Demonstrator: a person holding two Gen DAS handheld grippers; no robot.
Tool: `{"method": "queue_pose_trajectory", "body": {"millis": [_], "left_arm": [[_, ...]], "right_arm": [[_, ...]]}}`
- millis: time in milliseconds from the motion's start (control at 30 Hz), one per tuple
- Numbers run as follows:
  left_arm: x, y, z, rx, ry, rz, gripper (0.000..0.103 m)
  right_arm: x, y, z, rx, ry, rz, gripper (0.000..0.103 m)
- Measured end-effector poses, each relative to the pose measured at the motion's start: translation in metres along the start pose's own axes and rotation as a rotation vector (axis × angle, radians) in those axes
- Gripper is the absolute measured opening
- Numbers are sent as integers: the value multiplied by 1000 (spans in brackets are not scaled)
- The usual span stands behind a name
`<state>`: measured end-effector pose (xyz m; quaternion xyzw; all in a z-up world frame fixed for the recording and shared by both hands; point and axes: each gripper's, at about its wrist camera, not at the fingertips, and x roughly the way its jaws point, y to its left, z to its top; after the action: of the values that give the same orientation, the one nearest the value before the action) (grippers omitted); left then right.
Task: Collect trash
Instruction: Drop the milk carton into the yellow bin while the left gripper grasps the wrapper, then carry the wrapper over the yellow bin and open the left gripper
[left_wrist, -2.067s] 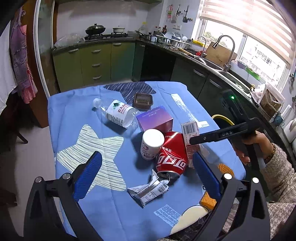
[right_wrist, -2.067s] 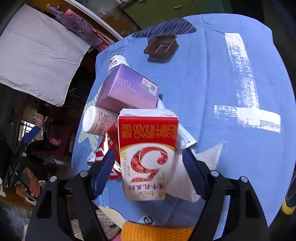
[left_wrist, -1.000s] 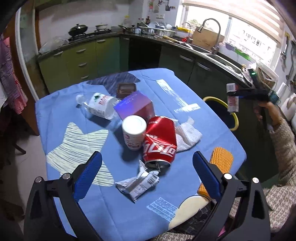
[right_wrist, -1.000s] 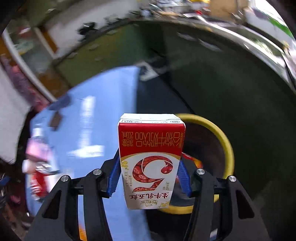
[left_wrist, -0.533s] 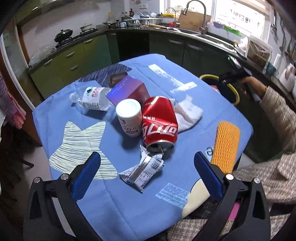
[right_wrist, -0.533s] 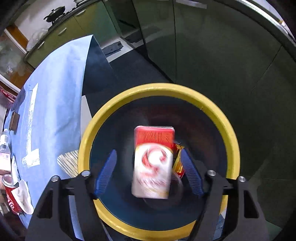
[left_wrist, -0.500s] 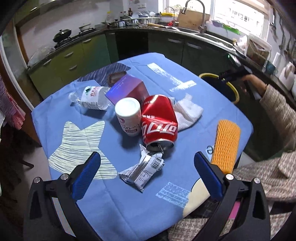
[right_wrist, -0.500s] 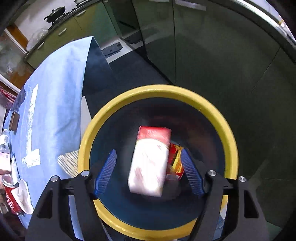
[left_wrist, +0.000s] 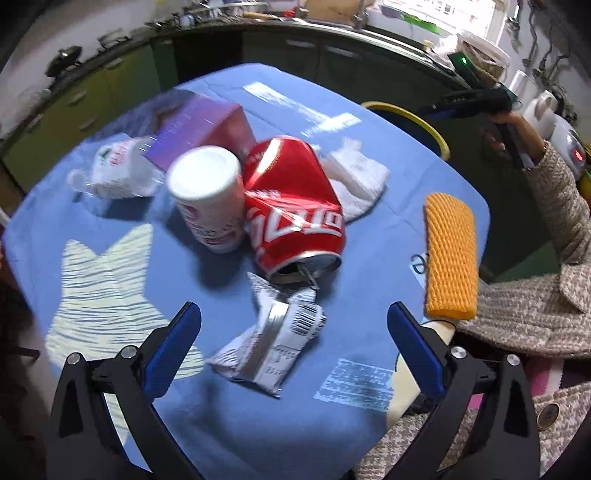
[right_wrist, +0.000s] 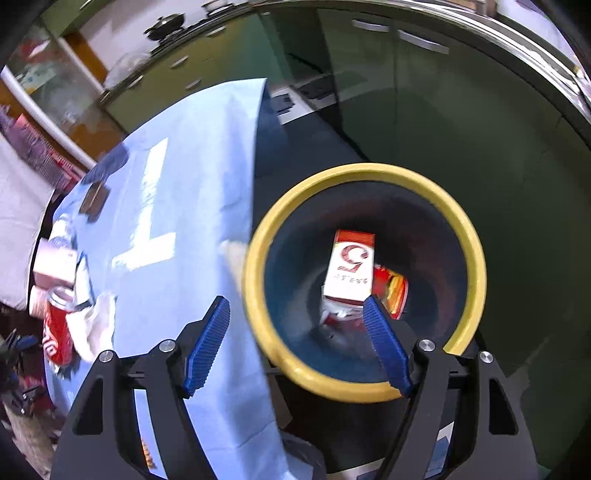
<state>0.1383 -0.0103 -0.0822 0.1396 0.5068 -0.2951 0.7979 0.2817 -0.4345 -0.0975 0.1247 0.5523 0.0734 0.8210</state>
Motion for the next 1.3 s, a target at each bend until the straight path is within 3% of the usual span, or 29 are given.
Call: {"method": "queue_pose_trajectory", "body": {"millis": [167, 333, 500, 633, 867, 1067, 1300], "left_arm": [[19, -6, -4, 43, 71, 24, 93], [36, 0, -8, 13, 136, 14, 57], [38, 10, -11, -30, 141, 6, 40], [29, 10, -13, -47, 139, 8, 32], [0, -16, -6, 11, 134, 27, 32], [-27, -58, 40, 87, 93, -19, 32], [-1, -137, 157, 220, 91, -170, 32]], "right_arm": [[-1, 15, -5, -33, 7, 24, 74], [2, 22, -9, -51, 7, 42, 74], [3, 25, -15, -58, 16, 54, 74], [-2, 23, -18, -57, 10, 65, 74], [-11, 12, -23, -44, -14, 86, 74], [-17, -9, -28, -19, -35, 96, 74], [-39, -51, -48, 38, -83, 105, 74]]}}
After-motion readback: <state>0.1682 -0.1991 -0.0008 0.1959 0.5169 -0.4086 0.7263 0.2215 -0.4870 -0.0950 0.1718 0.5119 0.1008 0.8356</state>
